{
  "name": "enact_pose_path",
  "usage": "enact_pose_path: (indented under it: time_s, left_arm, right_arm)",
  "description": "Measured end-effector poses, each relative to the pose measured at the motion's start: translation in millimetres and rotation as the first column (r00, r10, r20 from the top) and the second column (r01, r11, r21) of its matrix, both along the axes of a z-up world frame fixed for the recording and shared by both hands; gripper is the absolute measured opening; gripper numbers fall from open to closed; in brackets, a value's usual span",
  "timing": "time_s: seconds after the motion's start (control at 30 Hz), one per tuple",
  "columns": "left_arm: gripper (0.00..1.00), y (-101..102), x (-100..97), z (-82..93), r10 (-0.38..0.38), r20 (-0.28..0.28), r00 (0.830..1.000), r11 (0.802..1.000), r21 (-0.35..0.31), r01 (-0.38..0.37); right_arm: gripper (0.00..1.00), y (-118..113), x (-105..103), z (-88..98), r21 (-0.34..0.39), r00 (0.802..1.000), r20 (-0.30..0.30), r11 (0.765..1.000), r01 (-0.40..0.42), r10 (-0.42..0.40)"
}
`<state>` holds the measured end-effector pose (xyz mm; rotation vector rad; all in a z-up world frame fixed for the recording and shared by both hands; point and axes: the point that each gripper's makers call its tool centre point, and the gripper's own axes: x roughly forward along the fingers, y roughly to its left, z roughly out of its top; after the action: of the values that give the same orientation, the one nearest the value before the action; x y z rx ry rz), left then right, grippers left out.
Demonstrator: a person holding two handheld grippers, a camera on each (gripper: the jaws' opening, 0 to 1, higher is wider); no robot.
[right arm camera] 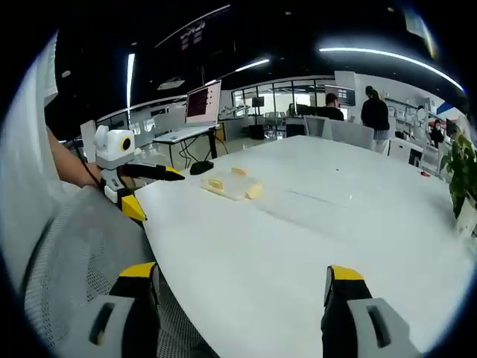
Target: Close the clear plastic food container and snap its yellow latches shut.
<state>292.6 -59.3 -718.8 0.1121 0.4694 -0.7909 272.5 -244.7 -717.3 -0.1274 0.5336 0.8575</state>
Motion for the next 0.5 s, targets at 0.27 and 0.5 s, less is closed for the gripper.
enact_pose_path:
  time_s: [0.27,0.5]
  left_arm:
    - [0.98,0.2,0.2,0.9,0.001,0.004,1.000,1.000,-0.002,-0.001]
    - [0.97,-0.3,-0.4,0.6,-0.002,0.002,1.000,1.000,-0.001,0.002]
  right_arm:
    - [0.91,0.2,-0.1,-0.1,0.000,1.000,0.000,1.000,-0.001,0.001]
    - [0.91,0.1,-0.4,-0.8,-0.004,1.000,0.000,1.000,-0.002,0.002]
